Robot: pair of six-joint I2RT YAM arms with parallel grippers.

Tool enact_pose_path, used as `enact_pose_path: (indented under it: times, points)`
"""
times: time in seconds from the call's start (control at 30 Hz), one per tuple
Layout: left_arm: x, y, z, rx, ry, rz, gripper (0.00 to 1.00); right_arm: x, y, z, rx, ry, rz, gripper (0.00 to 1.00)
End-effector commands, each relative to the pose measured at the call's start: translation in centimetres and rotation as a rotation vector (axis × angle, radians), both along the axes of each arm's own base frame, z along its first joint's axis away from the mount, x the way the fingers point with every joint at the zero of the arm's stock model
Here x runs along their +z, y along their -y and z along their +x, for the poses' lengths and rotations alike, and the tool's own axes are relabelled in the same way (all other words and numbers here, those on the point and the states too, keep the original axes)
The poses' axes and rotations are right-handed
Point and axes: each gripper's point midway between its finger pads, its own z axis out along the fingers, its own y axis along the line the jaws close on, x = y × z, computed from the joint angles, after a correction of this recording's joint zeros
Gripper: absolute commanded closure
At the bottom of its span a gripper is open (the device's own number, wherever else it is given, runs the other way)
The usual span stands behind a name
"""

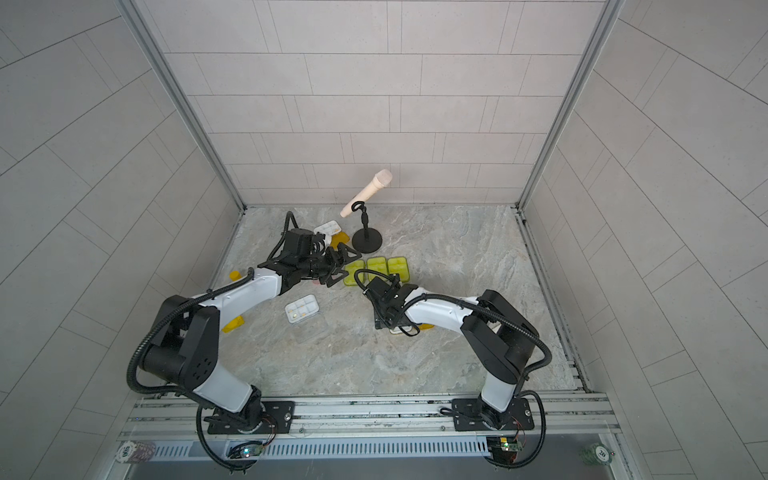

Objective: Close pillboxes
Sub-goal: Move the pillbox to the center of the board, then close the lid on the pillbox.

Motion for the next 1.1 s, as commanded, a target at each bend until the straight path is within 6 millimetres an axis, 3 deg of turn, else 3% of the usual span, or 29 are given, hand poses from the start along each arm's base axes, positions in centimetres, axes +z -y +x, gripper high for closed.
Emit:
enact_pose_path:
  times: [0.0,0.13,0.33,0.57,1.07]
  points:
    - [0.6,0.8,-0.4,-0.017,0.007,-0.005,0.05,3.0,1.5,-0.4,0.018,0.022,-0.01,0.08]
    - [-0.6,3.0,-2.0,-0.075,-0.022,0.013,0.05,3.5,5.2,-0.8,0.051,-0.033,0.019,0.06]
    - [-3.4,7.2,-5.5,-0.203,-0.09,0.04,0.05,2.9,7.8,-1.2,0.081,-0.116,0.18,0.02]
    - [-7.0,10.0,-8.3,-0.303,-0.176,0.079,0.05,1.7,8.1,-0.5,0.027,-0.138,0.438,0.01]
    - [-10.0,11.5,-8.9,-0.34,-0.228,0.083,0.05,-1.6,7.8,-0.5,-0.02,-0.198,0.588,0.0]
